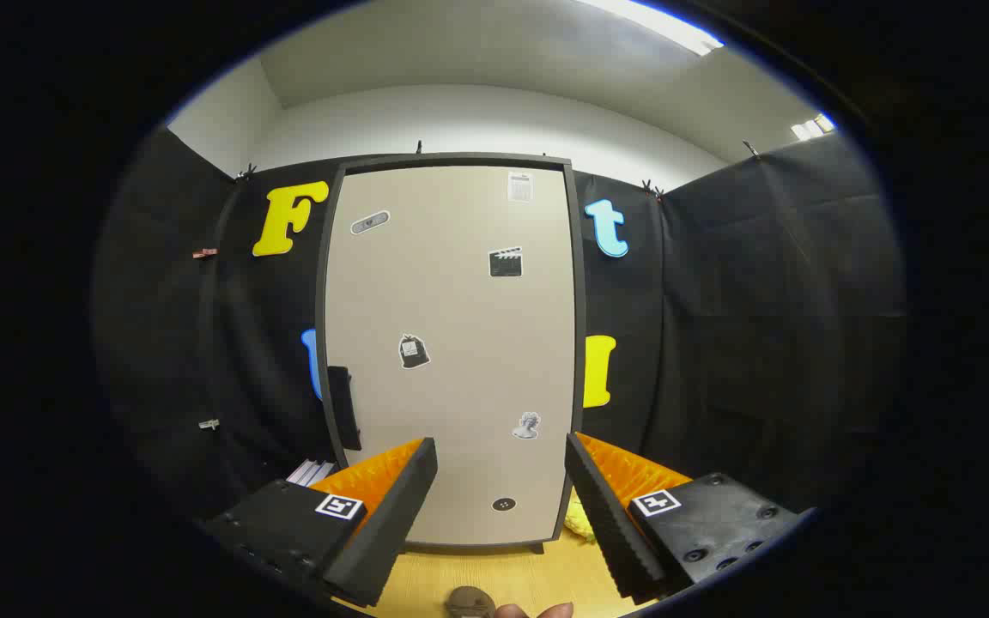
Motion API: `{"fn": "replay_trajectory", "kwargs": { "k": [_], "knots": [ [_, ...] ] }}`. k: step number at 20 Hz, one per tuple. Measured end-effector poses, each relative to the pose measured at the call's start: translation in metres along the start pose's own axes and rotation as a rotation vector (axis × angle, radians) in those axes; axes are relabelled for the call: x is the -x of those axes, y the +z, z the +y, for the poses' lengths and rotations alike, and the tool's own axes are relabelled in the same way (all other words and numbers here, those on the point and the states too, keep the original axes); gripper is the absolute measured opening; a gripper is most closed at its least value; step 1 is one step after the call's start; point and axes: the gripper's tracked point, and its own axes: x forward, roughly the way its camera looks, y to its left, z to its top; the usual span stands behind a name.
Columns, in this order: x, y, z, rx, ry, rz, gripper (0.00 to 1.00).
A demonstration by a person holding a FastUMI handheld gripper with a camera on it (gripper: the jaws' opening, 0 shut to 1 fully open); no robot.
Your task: Open the shoe cabinet door, grab the shoes and put them into the shoe cabinet, then close the shoe cabinet door.
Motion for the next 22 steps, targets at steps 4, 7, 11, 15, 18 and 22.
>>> {"fn": "replay_trajectory", "kwargs": {
  "k": [4, 7, 11, 15, 18, 22],
  "knots": [
    [-0.001, 0.001, 0.001, 0.000, -0.004, -0.003, 0.97],
    [-0.002, 0.003, 0.002, -0.004, -0.005, -0.006, 0.97],
    [0.000, 0.003, 0.006, -0.002, -0.003, -0.007, 0.97],
    [0.000, 0.007, 0.009, 0.005, -0.001, -0.015, 0.98],
    [0.002, 0.007, 0.015, 0.001, 0.010, -0.015, 0.98],
    [-0.005, 0.010, 0.037, -0.004, 0.041, -0.017, 0.98]
  ]
}}
